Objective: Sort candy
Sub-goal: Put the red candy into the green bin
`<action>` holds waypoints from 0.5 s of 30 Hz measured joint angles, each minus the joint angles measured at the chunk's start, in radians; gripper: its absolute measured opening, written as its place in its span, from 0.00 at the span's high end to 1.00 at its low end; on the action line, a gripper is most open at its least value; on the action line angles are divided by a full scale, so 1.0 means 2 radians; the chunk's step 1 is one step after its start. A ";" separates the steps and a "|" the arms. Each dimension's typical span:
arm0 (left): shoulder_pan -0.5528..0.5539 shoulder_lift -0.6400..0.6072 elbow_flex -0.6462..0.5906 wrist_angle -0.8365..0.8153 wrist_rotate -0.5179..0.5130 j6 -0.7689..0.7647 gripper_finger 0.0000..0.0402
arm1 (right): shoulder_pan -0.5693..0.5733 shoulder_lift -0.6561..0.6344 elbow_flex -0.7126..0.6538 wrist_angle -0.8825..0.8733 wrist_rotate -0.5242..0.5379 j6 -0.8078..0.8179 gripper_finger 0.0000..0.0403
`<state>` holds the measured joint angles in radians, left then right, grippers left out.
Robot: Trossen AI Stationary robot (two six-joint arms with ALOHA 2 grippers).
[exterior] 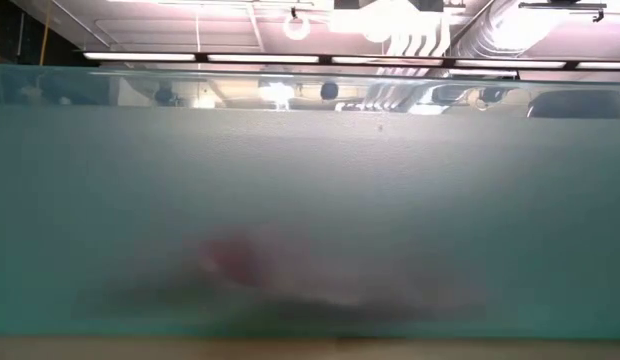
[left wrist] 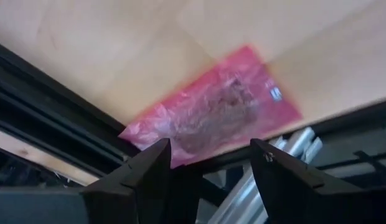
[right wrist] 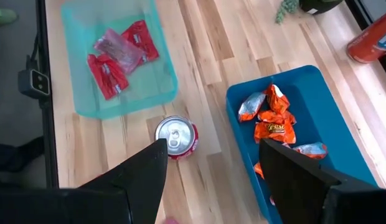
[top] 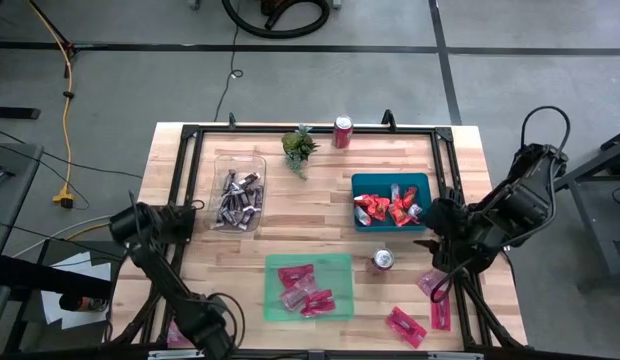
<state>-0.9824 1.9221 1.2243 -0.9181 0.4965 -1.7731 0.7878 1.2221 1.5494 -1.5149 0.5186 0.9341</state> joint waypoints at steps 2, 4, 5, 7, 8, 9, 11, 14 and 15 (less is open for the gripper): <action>-0.001 0.009 0.000 0.004 -0.001 -0.006 0.49 | 0.000 0.000 0.000 -0.003 0.000 0.000 0.39; -0.001 0.017 0.000 0.005 -0.006 -0.007 0.49 | 0.000 0.000 0.000 -0.003 0.000 0.000 0.39; -0.001 0.022 0.000 0.005 -0.006 -0.007 0.49 | 0.000 0.000 0.000 -0.004 0.000 0.000 0.39; -0.001 0.030 0.000 0.008 -0.004 -0.002 0.49 | 0.000 0.000 0.000 -0.004 0.000 0.000 0.39; -0.001 0.033 0.001 0.013 -0.004 0.003 0.49 | 0.000 0.000 0.000 -0.004 0.000 0.001 0.39; -0.001 0.038 0.001 0.021 -0.002 0.008 0.49 | 0.000 0.000 0.000 -0.004 -0.002 0.003 0.39; -0.001 0.045 0.001 0.047 0.012 0.025 0.52 | 0.000 0.000 0.000 -0.004 -0.009 0.004 0.39; 0.002 0.050 0.001 0.076 0.018 0.046 0.65 | 0.000 0.000 0.000 -0.004 -0.022 0.005 0.39; 0.005 0.050 0.001 0.080 0.021 0.053 0.71 | 0.000 0.000 0.000 -0.004 -0.025 0.005 0.39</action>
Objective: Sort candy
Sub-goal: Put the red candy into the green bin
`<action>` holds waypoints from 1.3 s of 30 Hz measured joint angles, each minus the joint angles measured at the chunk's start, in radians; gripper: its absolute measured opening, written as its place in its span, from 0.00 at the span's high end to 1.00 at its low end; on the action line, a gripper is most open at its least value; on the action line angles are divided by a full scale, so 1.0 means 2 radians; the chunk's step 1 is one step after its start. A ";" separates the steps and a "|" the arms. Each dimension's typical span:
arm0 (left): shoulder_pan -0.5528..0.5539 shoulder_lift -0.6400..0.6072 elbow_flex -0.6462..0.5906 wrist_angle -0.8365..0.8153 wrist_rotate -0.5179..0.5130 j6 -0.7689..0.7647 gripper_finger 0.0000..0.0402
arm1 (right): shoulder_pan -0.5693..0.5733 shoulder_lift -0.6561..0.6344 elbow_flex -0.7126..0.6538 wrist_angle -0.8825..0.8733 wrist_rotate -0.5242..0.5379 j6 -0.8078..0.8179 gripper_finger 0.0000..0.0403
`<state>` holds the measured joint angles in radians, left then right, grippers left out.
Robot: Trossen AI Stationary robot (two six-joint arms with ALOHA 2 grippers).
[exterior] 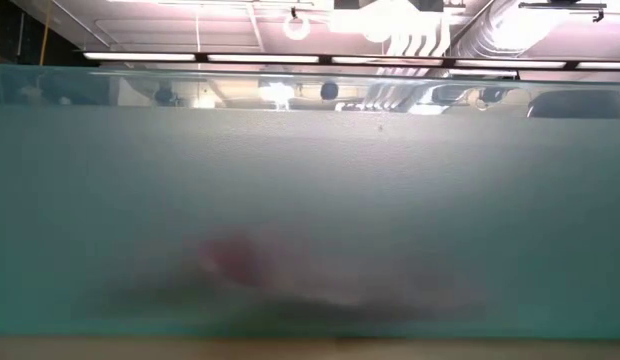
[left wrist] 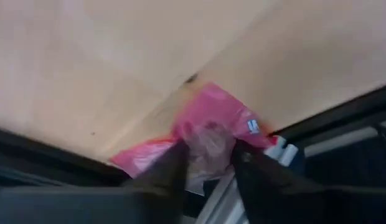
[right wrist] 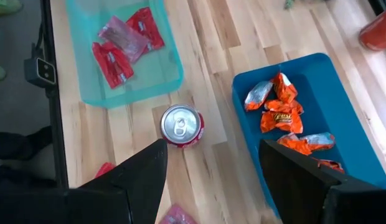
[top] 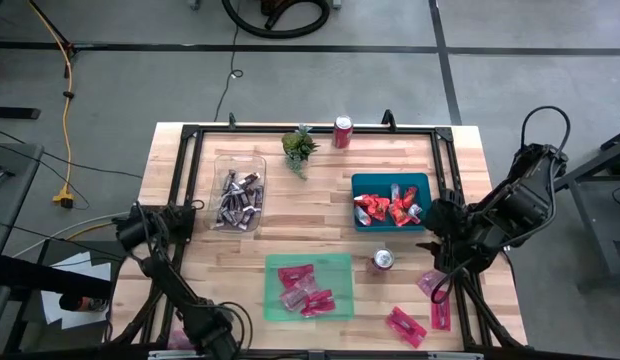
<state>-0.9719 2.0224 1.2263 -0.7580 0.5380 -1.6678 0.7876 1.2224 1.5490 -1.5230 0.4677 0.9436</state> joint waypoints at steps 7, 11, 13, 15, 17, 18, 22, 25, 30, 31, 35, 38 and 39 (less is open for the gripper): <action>0.050 -0.060 -0.002 -0.061 -0.161 0.058 0.96 | 0.000 0.000 0.000 0.000 -0.003 -0.001 0.39; 0.105 -0.148 -0.002 -0.125 -0.282 0.108 0.99 | 0.000 0.000 0.000 0.000 0.009 -0.001 0.39; 0.142 -0.191 -0.002 -0.110 -0.337 0.143 0.99 | 0.000 0.000 0.000 0.000 0.015 -0.001 0.39; 0.183 -0.225 0.002 -0.061 -0.359 0.187 0.99 | 0.000 0.000 0.000 0.000 0.015 -0.001 0.39; 0.217 -0.237 0.022 -0.020 -0.362 0.247 1.00 | 0.000 0.000 0.000 0.000 0.015 -0.001 0.39; 0.227 -0.235 0.039 -0.009 -0.361 0.281 1.00 | 0.000 0.000 0.000 -0.001 0.015 -0.001 0.39; 0.256 -0.188 0.128 -0.009 -0.364 0.403 1.00 | 0.000 0.000 0.000 -0.003 0.015 0.000 0.39; 0.263 -0.117 0.200 -0.032 -0.349 0.478 1.00 | 0.000 0.000 0.000 -0.003 0.015 -0.001 0.39; 0.256 0.003 0.315 -0.103 -0.351 0.588 1.00 | 0.000 0.000 0.000 -0.003 0.028 -0.001 0.39; 0.255 0.024 0.330 -0.115 -0.355 0.599 1.00 | 0.000 0.000 0.000 -0.003 0.028 -0.001 0.39; 0.247 0.079 0.356 -0.154 -0.364 0.608 1.00 | 0.000 0.000 0.000 -0.003 0.028 -0.001 0.39; 0.239 0.108 0.356 -0.175 -0.364 0.601 1.00 | 0.000 0.000 0.000 -0.003 0.028 -0.001 0.39; 0.237 0.118 0.356 -0.180 -0.362 0.601 0.99 | 0.000 0.000 0.000 -0.003 0.028 -0.001 0.39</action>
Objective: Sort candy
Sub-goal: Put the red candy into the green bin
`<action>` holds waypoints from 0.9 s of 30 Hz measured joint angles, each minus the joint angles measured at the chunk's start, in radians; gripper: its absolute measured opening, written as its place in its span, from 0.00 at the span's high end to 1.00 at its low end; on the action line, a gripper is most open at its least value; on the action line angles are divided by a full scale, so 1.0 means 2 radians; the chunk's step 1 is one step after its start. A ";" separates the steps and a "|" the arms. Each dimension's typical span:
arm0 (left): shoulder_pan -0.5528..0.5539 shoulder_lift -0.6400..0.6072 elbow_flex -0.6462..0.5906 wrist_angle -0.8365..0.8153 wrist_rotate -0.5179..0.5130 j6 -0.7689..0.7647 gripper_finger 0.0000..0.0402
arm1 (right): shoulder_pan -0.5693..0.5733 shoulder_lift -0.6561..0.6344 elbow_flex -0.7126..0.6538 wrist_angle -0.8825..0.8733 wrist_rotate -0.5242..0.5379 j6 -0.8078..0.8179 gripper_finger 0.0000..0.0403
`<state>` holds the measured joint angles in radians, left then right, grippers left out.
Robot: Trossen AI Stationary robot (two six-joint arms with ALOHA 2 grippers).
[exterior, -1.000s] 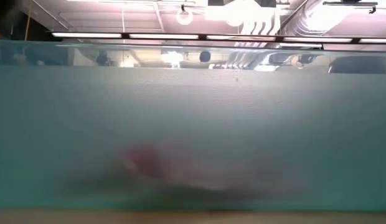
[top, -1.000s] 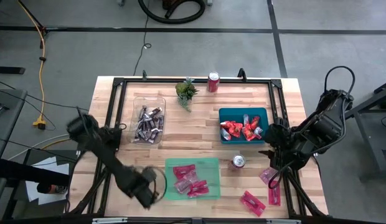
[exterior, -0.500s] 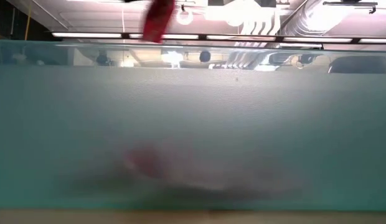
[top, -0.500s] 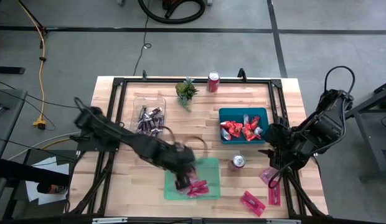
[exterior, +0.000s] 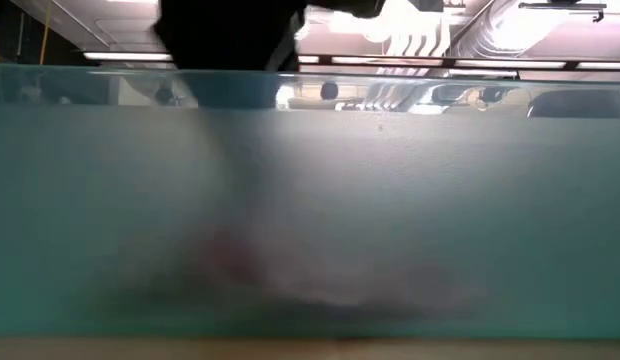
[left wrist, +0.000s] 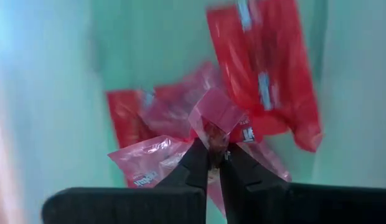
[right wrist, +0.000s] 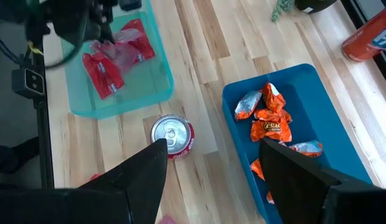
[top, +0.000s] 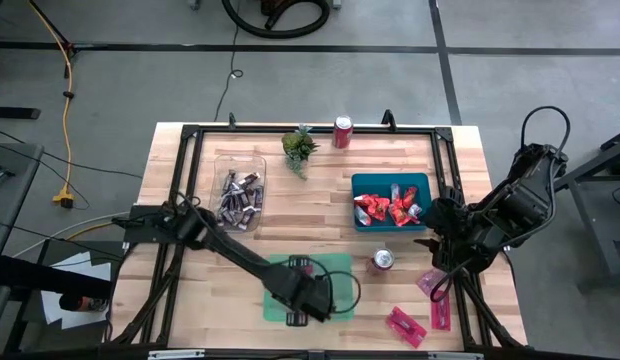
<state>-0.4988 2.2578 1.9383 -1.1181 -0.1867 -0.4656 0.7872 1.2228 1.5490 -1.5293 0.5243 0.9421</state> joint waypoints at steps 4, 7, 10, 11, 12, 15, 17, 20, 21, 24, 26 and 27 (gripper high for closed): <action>-0.006 0.022 0.000 -0.001 0.002 -0.007 0.96 | 0.000 0.000 0.000 0.000 0.005 0.000 0.39; -0.007 0.029 0.000 -0.002 0.004 -0.014 0.92 | 0.000 0.000 0.000 0.000 0.007 0.000 0.39; -0.002 0.025 0.000 -0.002 0.004 -0.014 0.86 | 0.000 0.000 0.000 0.000 0.007 0.000 0.39; 0.000 0.023 0.000 -0.005 0.006 -0.014 0.83 | 0.000 0.000 0.000 0.000 0.005 0.000 0.39; 0.002 0.019 0.000 -0.007 0.013 -0.014 0.80 | 0.000 0.000 0.000 0.000 0.003 0.000 0.39; 0.009 0.001 0.000 -0.008 0.027 -0.014 0.72 | 0.000 0.000 0.000 0.000 -0.003 0.001 0.39; 0.013 -0.014 0.000 -0.012 0.031 -0.014 0.66 | -0.001 0.000 0.000 0.000 -0.010 0.001 0.39; 0.016 -0.047 0.000 -0.030 0.031 -0.022 0.59 | -0.005 0.000 0.000 0.004 -0.034 0.012 0.39; 0.017 -0.060 0.000 -0.036 0.029 -0.029 0.57 | -0.008 0.000 0.000 0.003 -0.044 0.021 0.39; 0.017 -0.105 0.000 -0.047 0.003 -0.043 0.52 | -0.012 0.001 -0.019 0.015 -0.089 0.045 0.39; 0.012 -0.136 0.000 -0.051 -0.033 -0.056 0.50 | -0.011 0.001 -0.051 0.037 -0.139 0.058 0.39; 0.009 -0.155 -0.003 -0.049 -0.056 -0.063 0.50 | -0.008 0.001 -0.073 0.057 -0.167 0.065 0.39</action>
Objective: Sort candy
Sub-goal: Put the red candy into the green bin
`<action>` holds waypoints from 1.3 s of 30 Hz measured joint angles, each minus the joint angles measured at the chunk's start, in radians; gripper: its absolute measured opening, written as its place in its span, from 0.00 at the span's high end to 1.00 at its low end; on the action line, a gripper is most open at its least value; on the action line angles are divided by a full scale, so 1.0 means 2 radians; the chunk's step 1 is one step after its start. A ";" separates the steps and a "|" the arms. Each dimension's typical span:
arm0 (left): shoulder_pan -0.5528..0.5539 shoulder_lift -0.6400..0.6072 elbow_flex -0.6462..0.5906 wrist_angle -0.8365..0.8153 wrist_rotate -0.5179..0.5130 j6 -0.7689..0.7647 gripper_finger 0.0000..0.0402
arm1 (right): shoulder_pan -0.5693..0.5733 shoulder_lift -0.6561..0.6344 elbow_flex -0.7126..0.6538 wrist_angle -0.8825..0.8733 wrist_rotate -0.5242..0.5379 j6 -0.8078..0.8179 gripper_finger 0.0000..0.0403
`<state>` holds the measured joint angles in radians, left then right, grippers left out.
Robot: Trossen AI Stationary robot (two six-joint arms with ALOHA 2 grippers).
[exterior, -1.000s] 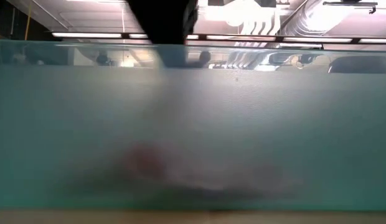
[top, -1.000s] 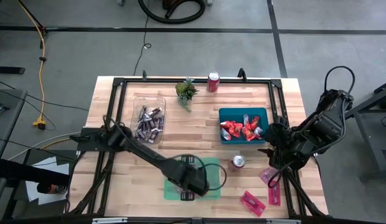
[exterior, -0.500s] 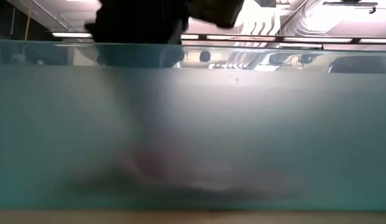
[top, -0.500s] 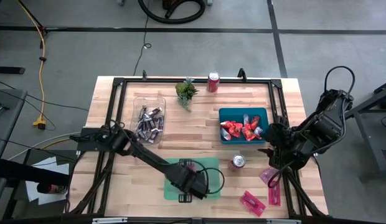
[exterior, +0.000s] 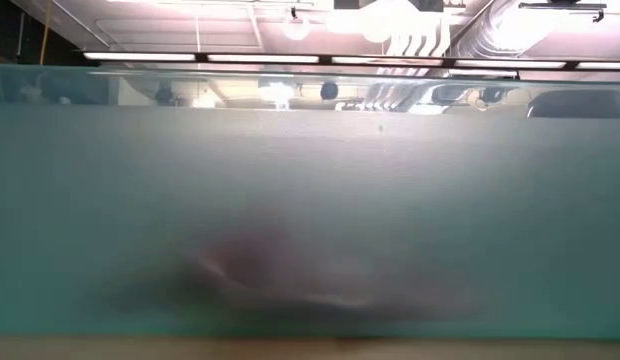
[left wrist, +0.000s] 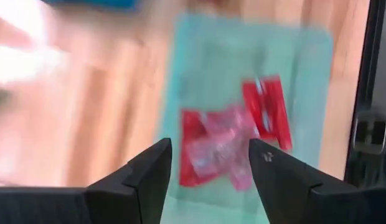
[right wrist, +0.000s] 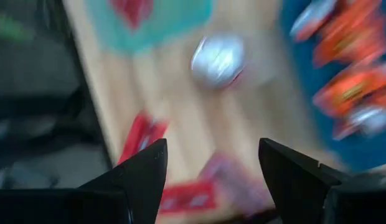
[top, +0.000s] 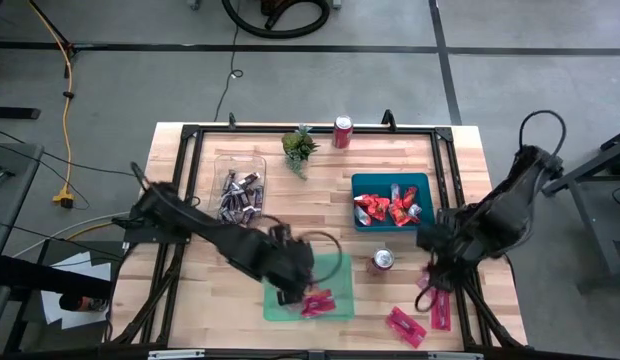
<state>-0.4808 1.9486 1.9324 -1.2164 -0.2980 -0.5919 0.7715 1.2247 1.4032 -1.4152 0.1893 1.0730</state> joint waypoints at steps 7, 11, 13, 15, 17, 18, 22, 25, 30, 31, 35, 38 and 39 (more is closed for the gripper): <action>-0.014 -0.113 -0.037 0.006 -0.123 -0.068 0.50 | 0.047 0.001 -0.189 0.223 -0.118 0.075 0.39; -0.023 -0.162 -0.062 0.005 -0.156 -0.089 0.50 | 0.053 0.004 -0.266 0.269 -0.140 0.155 0.39; -0.029 -0.178 -0.076 0.005 -0.160 -0.098 0.50 | 0.052 0.008 -0.291 0.262 -0.140 0.195 0.39; -0.033 -0.190 -0.088 0.006 -0.169 -0.114 0.50 | 0.047 0.015 -0.312 0.257 -0.140 0.233 0.39; -0.037 -0.196 -0.098 0.005 -0.175 -0.128 0.50 | 0.043 0.023 -0.332 0.256 -0.141 0.267 0.39; -0.039 -0.197 -0.100 0.005 -0.175 -0.131 0.50 | 0.040 0.027 -0.340 0.258 -0.142 0.284 0.39; -0.039 -0.195 -0.101 0.006 -0.173 -0.135 0.50 | 0.033 0.050 -0.360 0.267 -0.161 0.321 0.39; -0.039 -0.194 -0.101 0.004 -0.171 -0.132 0.50 | 0.032 0.070 -0.364 0.272 -0.163 0.338 0.39; -0.036 -0.195 -0.101 -0.015 -0.180 -0.100 0.50 | 0.032 0.113 -0.364 0.285 -0.178 0.340 0.39; -0.033 -0.196 -0.101 -0.018 -0.184 -0.102 0.50 | 0.032 0.121 -0.364 0.288 -0.180 0.339 0.39; -0.023 -0.196 -0.101 -0.023 -0.193 -0.108 0.50 | 0.032 0.148 -0.362 0.298 -0.182 0.337 0.40; -0.018 -0.196 -0.101 -0.028 -0.193 -0.108 0.50 | 0.032 0.154 -0.361 0.302 -0.185 0.324 0.50; -0.017 -0.196 -0.101 -0.034 -0.190 -0.105 0.50 | 0.032 0.154 -0.359 0.301 -0.185 0.322 0.56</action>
<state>-0.5151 1.5571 1.7302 -1.2849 -0.6777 -0.8023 0.8356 1.5327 0.6856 -0.8138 -0.1802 1.7161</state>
